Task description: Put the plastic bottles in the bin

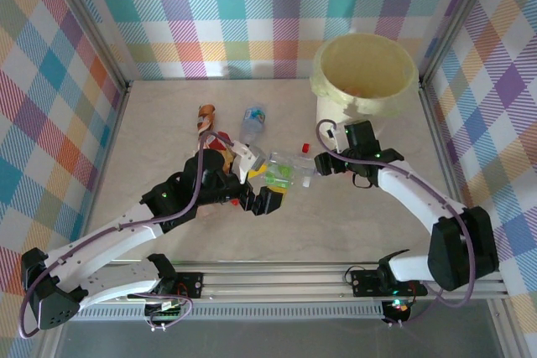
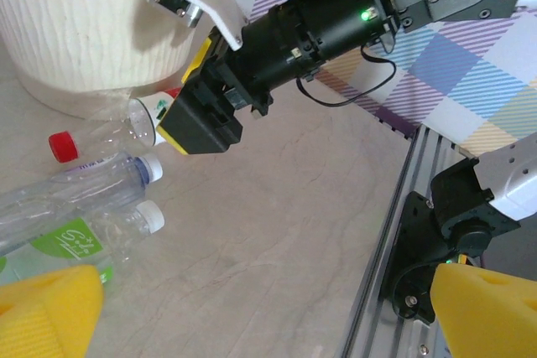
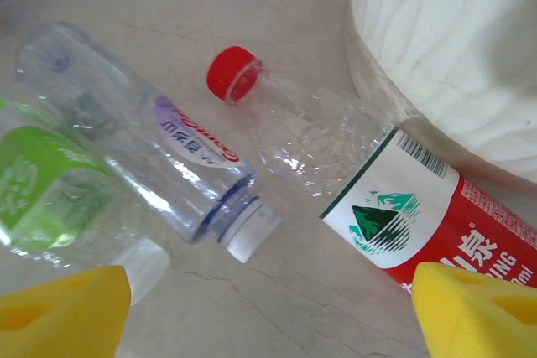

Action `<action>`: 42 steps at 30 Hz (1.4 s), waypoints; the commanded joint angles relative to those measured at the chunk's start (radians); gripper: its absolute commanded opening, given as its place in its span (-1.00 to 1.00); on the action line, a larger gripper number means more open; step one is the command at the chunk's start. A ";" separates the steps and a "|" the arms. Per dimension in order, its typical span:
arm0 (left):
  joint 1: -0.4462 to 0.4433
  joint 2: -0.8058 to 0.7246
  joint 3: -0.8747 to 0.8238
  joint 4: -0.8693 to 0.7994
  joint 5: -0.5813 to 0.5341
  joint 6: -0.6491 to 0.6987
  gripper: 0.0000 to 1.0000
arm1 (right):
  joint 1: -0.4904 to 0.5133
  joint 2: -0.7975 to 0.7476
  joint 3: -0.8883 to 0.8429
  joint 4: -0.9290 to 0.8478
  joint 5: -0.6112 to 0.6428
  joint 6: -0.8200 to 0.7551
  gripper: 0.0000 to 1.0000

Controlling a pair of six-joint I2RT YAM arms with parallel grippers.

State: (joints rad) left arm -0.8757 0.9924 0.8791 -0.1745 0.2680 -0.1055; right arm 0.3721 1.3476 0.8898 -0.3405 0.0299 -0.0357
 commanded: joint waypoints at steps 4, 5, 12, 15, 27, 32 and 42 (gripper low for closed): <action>-0.007 -0.011 -0.018 0.046 -0.011 -0.017 1.00 | -0.014 0.044 -0.016 0.089 0.087 -0.016 0.78; -0.007 -0.010 -0.019 0.047 -0.009 -0.017 1.00 | -0.019 0.052 -0.018 0.101 0.085 -0.015 0.78; -0.007 -0.020 -0.029 0.047 -0.015 -0.022 1.00 | -0.044 0.119 -0.009 0.120 0.085 -0.032 0.86; -0.007 -0.023 -0.031 0.046 -0.018 -0.022 1.00 | -0.063 0.141 -0.009 0.132 0.083 -0.039 0.86; -0.006 -0.025 -0.039 0.042 -0.019 -0.022 1.00 | -0.090 0.234 0.013 0.123 0.090 -0.043 0.90; -0.006 -0.041 -0.049 0.044 -0.026 -0.023 1.00 | -0.087 0.211 -0.002 0.092 0.055 -0.013 0.79; -0.006 -0.032 -0.053 0.058 -0.017 -0.023 1.00 | -0.055 0.047 -0.076 0.090 0.001 0.010 0.68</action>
State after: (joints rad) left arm -0.8757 0.9607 0.8299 -0.1509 0.2455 -0.1169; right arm 0.3092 1.4254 0.8230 -0.2359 0.0692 -0.0380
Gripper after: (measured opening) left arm 0.997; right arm 0.840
